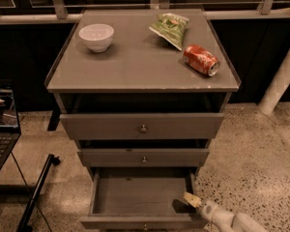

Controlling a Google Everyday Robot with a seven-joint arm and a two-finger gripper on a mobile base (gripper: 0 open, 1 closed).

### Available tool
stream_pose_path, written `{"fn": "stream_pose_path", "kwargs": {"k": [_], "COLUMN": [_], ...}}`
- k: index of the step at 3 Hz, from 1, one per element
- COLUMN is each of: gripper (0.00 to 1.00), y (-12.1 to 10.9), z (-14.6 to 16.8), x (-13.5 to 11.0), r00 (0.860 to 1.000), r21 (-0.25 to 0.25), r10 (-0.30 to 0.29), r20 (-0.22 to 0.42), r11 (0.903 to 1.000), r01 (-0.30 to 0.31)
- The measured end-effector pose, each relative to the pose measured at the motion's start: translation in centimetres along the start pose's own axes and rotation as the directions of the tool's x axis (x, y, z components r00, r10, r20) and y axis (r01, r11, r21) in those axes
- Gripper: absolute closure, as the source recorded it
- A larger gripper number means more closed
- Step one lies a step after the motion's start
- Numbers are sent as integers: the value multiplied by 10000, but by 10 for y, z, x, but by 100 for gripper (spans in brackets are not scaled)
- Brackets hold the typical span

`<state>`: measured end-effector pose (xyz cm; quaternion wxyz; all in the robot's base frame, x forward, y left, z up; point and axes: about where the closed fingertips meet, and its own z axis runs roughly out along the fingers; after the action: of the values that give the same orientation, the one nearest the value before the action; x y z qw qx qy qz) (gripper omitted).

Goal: Open bottom drawer

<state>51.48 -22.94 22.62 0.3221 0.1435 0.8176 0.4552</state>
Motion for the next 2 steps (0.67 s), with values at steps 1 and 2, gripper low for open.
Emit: {"fn": "stream_pose_path", "kwargs": {"k": [1,2], "gripper": [99,81], "y": [29,28], "z": [-44,-55], "x": [-25,-30], "r00": [9850,9795], "r21": [-1195,-1174], "r10": [-172,-175], "r20": [1715,2009], "r11": [9921,9922], "r01": [381,418]}}
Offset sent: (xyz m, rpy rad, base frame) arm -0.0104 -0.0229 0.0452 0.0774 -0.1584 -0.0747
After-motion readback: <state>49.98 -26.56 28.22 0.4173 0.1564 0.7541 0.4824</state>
